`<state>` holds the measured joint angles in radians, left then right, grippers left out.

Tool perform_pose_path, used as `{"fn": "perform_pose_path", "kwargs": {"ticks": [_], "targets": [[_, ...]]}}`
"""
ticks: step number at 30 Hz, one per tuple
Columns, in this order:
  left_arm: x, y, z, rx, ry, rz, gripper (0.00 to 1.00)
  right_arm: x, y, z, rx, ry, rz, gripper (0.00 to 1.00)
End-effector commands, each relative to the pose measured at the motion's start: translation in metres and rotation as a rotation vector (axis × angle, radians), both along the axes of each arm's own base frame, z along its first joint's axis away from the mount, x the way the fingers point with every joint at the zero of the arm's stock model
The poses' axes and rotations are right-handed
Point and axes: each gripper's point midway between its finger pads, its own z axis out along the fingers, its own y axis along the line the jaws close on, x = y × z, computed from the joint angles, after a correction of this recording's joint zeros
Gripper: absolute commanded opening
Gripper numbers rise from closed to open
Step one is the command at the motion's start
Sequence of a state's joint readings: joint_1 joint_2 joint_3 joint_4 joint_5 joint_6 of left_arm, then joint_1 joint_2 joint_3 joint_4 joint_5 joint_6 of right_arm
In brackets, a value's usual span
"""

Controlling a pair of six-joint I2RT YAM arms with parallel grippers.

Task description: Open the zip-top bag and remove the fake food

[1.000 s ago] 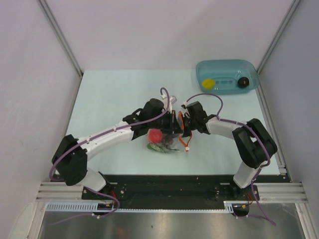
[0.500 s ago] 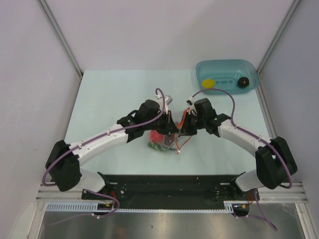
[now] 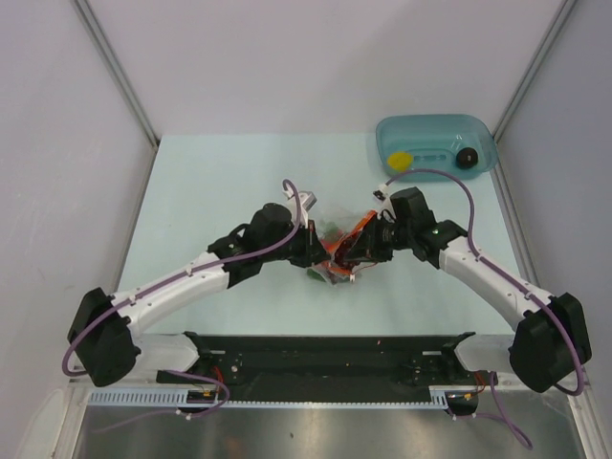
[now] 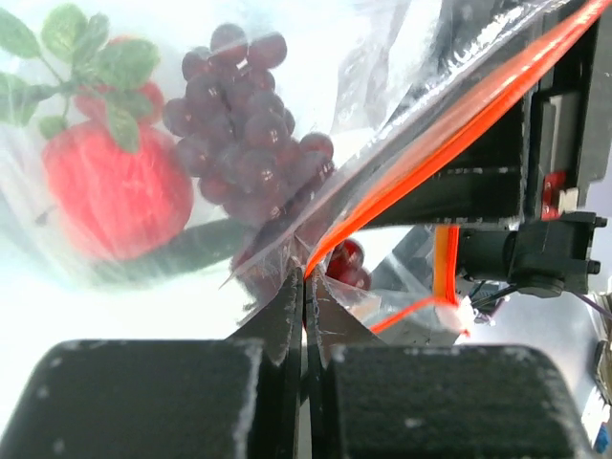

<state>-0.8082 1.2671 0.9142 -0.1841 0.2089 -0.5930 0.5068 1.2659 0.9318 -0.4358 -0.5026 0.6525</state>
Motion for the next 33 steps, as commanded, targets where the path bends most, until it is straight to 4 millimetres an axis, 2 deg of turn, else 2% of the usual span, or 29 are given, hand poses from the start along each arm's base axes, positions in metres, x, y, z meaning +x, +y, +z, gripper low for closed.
{"fn": "perform_pose_path", "kwargs": {"ticks": [1, 6, 10, 14, 16, 17, 21, 24, 28, 33], "targets": [[0.001, 0.020, 0.009, 0.024, -0.050, 0.042, 0.00, 0.013, -0.005, 0.022, -0.009, -0.098, -0.002, 0.08], [-0.005, 0.018, 0.026, -0.017, -0.060, 0.018, 0.00, 0.017, -0.014, 0.015, -0.077, -0.118, -0.034, 0.07], [-0.009, 0.004, 0.034, -0.090, -0.006, -0.001, 0.00, 0.007, 0.008, 0.023, -0.076, -0.141, -0.009, 0.07], [0.001, -0.010, 0.061, -0.160, -0.032, 0.001, 0.00, 0.001, 0.020, 0.024, -0.078, -0.147, -0.009, 0.07], [0.006, -0.009, 0.054, -0.114, -0.028, 0.010, 0.00, 0.001, 0.020, 0.038, -0.045, -0.174, -0.021, 0.06], [0.008, -0.010, 0.057, -0.108, -0.039, 0.007, 0.00, 0.003, 0.020, 0.046, -0.030, -0.184, -0.033, 0.07], [0.009, -0.001, 0.027, -0.012, -0.011, 0.021, 0.00, 0.016, 0.018, 0.092, 0.072, -0.216, -0.072, 0.06], [0.007, 0.005, 0.014, 0.000, -0.001, 0.040, 0.00, 0.016, 0.016, 0.115, 0.135, -0.219, -0.079, 0.06], [0.006, 0.014, 0.014, 0.002, -0.012, 0.060, 0.00, 0.004, 0.017, 0.128, 0.179, -0.197, -0.027, 0.05], [0.013, 0.024, 0.024, -0.007, -0.032, 0.082, 0.00, -0.014, 0.013, 0.125, 0.163, -0.213, 0.075, 0.06]]}}
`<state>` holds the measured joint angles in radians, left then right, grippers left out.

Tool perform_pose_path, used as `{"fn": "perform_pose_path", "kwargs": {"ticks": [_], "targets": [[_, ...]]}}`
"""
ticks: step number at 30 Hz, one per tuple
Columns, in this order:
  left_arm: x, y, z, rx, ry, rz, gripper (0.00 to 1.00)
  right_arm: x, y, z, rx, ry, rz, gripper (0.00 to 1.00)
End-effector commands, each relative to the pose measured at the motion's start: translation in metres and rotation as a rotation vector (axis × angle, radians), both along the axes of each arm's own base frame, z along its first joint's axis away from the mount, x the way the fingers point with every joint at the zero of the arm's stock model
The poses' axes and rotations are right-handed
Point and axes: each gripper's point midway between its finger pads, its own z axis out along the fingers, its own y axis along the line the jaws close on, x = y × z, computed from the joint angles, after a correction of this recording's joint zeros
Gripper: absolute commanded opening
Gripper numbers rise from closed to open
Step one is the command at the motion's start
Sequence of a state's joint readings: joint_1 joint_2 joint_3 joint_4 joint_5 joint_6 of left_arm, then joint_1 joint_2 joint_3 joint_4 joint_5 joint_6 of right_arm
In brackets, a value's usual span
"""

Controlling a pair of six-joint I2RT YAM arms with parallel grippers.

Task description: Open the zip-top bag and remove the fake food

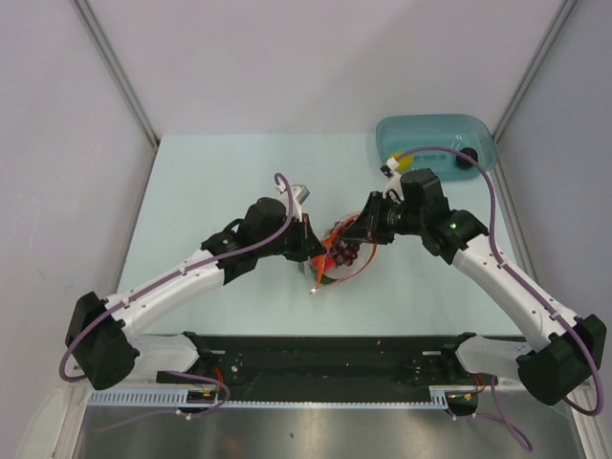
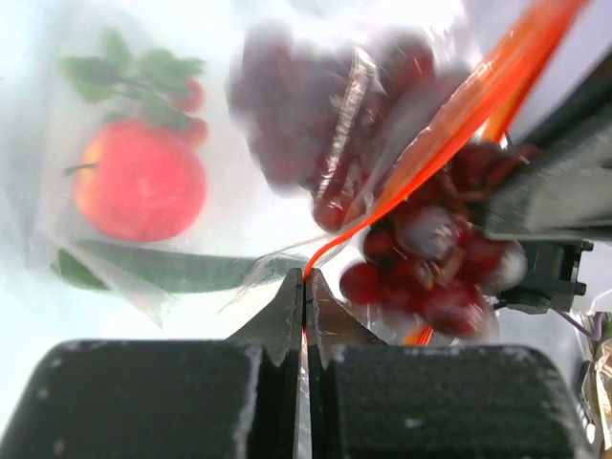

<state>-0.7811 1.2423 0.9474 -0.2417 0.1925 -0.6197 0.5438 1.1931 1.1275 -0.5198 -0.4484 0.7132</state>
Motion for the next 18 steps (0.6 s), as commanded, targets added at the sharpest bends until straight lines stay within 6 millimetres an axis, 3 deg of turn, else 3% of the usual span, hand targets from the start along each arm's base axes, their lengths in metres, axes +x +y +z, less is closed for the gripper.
{"fn": "perform_pose_path", "kwargs": {"ticks": [1, 4, 10, 16, 18], "targets": [[0.007, 0.015, 0.013, -0.001, -0.049, 0.028, 0.00, -0.023, 0.002, 0.039, 0.070, -0.090, 0.133, 0.06], [0.007, 0.021, 0.006, 0.022, -0.045, 0.033, 0.00, -0.034, 0.003, 0.052, 0.123, -0.106, 0.191, 0.06], [0.008, 0.038, -0.005, 0.021, -0.025, 0.073, 0.00, -0.057, 0.018, 0.104, 0.328, -0.149, 0.325, 0.06], [0.008, 0.048, -0.006, 0.038, -0.029, 0.081, 0.00, -0.053, 0.013, 0.151, 0.460, -0.192, 0.314, 0.07], [0.008, 0.049, -0.005, 0.047, -0.033, 0.077, 0.00, -0.051, 0.010, 0.174, 0.528, -0.219, 0.324, 0.06]]}}
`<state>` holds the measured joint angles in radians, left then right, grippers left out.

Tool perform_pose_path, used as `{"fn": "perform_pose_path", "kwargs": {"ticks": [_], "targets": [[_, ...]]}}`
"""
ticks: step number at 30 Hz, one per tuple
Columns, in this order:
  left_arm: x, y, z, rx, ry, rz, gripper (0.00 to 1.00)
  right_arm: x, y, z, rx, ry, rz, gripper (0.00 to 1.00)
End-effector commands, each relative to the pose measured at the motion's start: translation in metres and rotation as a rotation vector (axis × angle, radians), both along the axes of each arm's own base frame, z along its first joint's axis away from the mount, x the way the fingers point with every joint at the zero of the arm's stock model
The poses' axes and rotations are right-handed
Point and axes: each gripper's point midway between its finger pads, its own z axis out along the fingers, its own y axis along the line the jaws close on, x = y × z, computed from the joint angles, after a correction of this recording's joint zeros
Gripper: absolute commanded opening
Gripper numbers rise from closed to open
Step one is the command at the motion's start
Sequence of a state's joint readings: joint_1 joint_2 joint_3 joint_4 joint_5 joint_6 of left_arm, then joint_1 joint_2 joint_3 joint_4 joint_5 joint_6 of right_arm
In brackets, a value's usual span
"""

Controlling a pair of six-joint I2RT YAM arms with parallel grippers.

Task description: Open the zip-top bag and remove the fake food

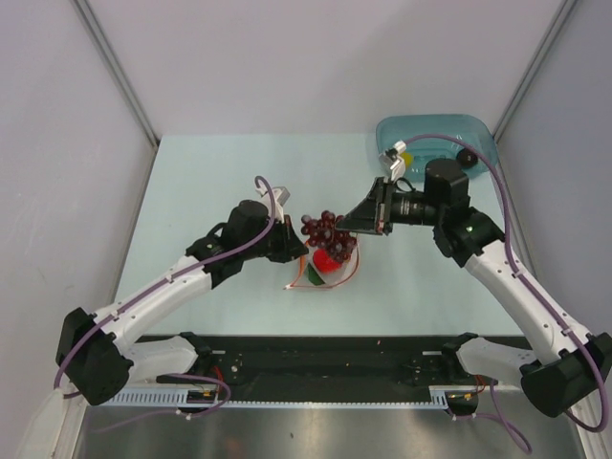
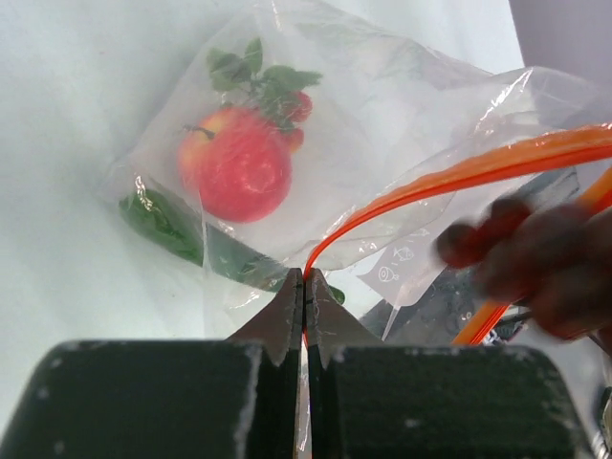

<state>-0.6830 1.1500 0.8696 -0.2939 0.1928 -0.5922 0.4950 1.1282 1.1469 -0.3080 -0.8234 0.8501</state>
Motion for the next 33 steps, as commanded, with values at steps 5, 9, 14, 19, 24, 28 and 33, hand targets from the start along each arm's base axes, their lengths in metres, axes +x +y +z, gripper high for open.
{"fn": "perform_pose_path", "kwargs": {"ticks": [5, 9, 14, 19, 24, 28, 33], "targets": [[0.000, 0.006, 0.017, 0.006, -0.046, -0.012, 0.00, 0.007, -0.021, 0.126, 0.326, -0.208, 0.020, 0.06], [0.001, 0.008, 0.032, 0.014, -0.072, -0.013, 0.00, 0.057, -0.042, 0.117, 0.294, -0.202, -0.092, 0.07], [0.007, 0.011, 0.057, 0.033, -0.133, -0.029, 0.00, 0.131, -0.088, 0.093, 0.230, -0.197, -0.280, 0.07], [0.009, 0.015, 0.072, 0.040, -0.167, -0.027, 0.00, 0.212, -0.149, 0.042, 0.169, -0.074, -0.523, 0.07], [0.002, 0.012, 0.075, 0.009, -0.161, -0.052, 0.00, 0.268, -0.199, 0.017, 0.160, -0.055, -0.656, 0.07], [0.004, 0.013, 0.076, 0.014, -0.173, -0.072, 0.00, 0.310, -0.229, -0.012, 0.088, -0.030, -0.719, 0.07], [0.006, 0.009, 0.074, 0.011, -0.164, -0.113, 0.00, 0.360, -0.257, -0.064, -0.078, 0.014, -0.764, 0.08]]}}
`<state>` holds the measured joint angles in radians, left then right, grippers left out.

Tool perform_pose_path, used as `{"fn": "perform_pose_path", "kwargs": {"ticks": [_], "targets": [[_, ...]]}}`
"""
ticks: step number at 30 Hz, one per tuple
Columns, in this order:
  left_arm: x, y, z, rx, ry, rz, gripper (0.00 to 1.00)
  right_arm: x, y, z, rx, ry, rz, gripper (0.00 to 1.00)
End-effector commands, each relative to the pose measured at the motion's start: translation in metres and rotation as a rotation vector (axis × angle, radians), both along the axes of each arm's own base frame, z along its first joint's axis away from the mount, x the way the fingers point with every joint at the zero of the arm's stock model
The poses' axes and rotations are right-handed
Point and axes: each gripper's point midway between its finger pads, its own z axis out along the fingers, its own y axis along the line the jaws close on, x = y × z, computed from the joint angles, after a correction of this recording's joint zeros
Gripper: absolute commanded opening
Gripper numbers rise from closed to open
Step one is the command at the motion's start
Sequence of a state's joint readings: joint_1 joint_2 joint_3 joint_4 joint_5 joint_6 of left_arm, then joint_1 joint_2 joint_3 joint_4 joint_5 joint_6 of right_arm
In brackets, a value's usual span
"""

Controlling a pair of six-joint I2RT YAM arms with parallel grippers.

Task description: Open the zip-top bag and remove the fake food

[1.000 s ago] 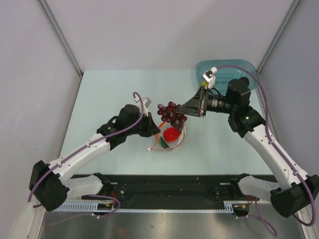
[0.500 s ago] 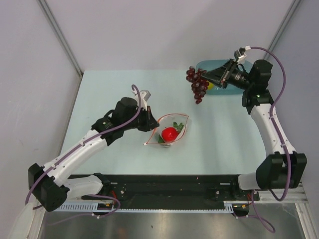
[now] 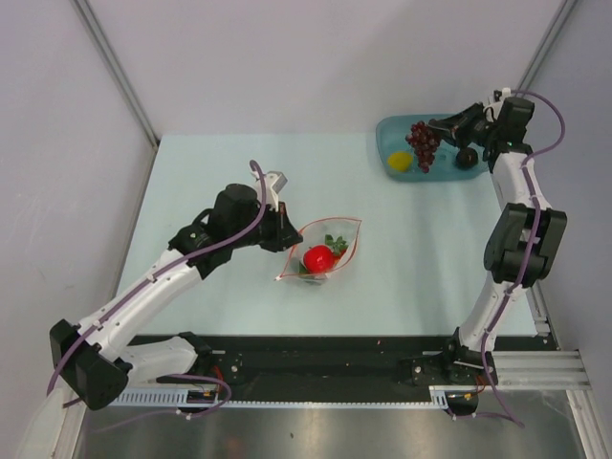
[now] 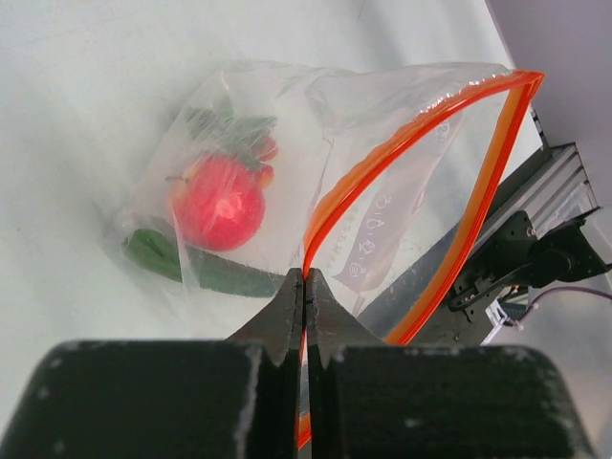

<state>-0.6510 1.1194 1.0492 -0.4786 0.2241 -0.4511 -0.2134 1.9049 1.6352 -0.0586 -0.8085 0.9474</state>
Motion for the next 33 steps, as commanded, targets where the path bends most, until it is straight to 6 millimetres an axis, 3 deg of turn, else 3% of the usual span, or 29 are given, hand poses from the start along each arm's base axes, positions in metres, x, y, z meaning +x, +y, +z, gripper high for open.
{"fn": "perform_pose_path", "kwargs": {"ticks": [1, 2, 3, 8, 9, 14, 15, 17, 18, 20, 23, 25, 26, 28, 29, 31, 32, 33], "targets": [[0.006, -0.004, 0.021, -0.034, -0.054, -0.052, 0.00, 0.028, -0.022, -0.008, -0.152, -0.022, -0.023, 0.08], [0.008, -0.004, 0.020, -0.029, -0.050, -0.055, 0.00, 0.034, -0.025, -0.002, -0.156, -0.040, -0.024, 0.08], [0.009, -0.004, 0.021, -0.033, -0.049, -0.061, 0.00, 0.041, -0.031, -0.016, -0.152, -0.015, -0.029, 0.08], [0.012, -0.003, 0.018, -0.030, -0.032, -0.070, 0.00, 0.056, -0.055, -0.044, -0.231, 0.052, -0.082, 0.09], [0.013, -0.004, 0.019, -0.036, -0.034, -0.069, 0.00, 0.054, -0.058, -0.062, -0.246, 0.116, -0.084, 0.09], [0.013, -0.009, 0.020, -0.065, -0.011, -0.074, 0.00, 0.054, -0.075, -0.091, -0.377, 0.186, -0.141, 0.16], [0.011, -0.011, 0.020, -0.079, 0.002, -0.081, 0.00, 0.054, -0.074, -0.095, -0.393, 0.196, -0.141, 0.28], [0.010, -0.015, 0.022, -0.105, 0.003, -0.093, 0.00, 0.055, -0.070, -0.102, -0.409, 0.207, -0.133, 0.43], [0.009, -0.017, 0.021, -0.114, 0.014, -0.096, 0.00, 0.055, -0.066, -0.101, -0.402, 0.212, -0.124, 0.58], [0.005, -0.024, 0.019, -0.144, 0.053, -0.120, 0.00, 0.053, -0.055, -0.102, -0.379, 0.227, -0.094, 0.69], [0.002, -0.031, 0.015, -0.199, 0.095, -0.124, 0.00, 0.040, -0.048, -0.092, -0.387, 0.254, -0.083, 0.79], [0.001, -0.035, 0.016, -0.237, 0.120, -0.117, 0.00, 0.025, -0.048, -0.096, -0.414, 0.309, -0.086, 0.81], [0.002, -0.037, 0.014, -0.249, 0.121, -0.116, 0.00, 0.015, -0.050, -0.081, -0.432, 0.299, -0.102, 0.82], [0.002, -0.039, 0.013, -0.268, 0.142, -0.104, 0.00, -0.007, -0.052, -0.091, -0.444, 0.371, -0.118, 0.86], [0.001, -0.041, 0.010, -0.271, 0.153, -0.104, 0.00, -0.016, -0.050, -0.076, -0.447, 0.346, -0.120, 0.86], [0.002, -0.045, 0.012, -0.287, 0.148, -0.105, 0.00, -0.030, -0.045, -0.073, -0.446, 0.340, -0.101, 0.88], [0.001, -0.048, 0.012, -0.288, 0.148, -0.111, 0.00, -0.039, -0.042, -0.085, -0.445, 0.366, -0.088, 0.89], [0.003, -0.050, 0.010, -0.289, 0.152, -0.104, 0.00, -0.042, -0.041, -0.075, -0.446, 0.337, -0.092, 0.91]]}}
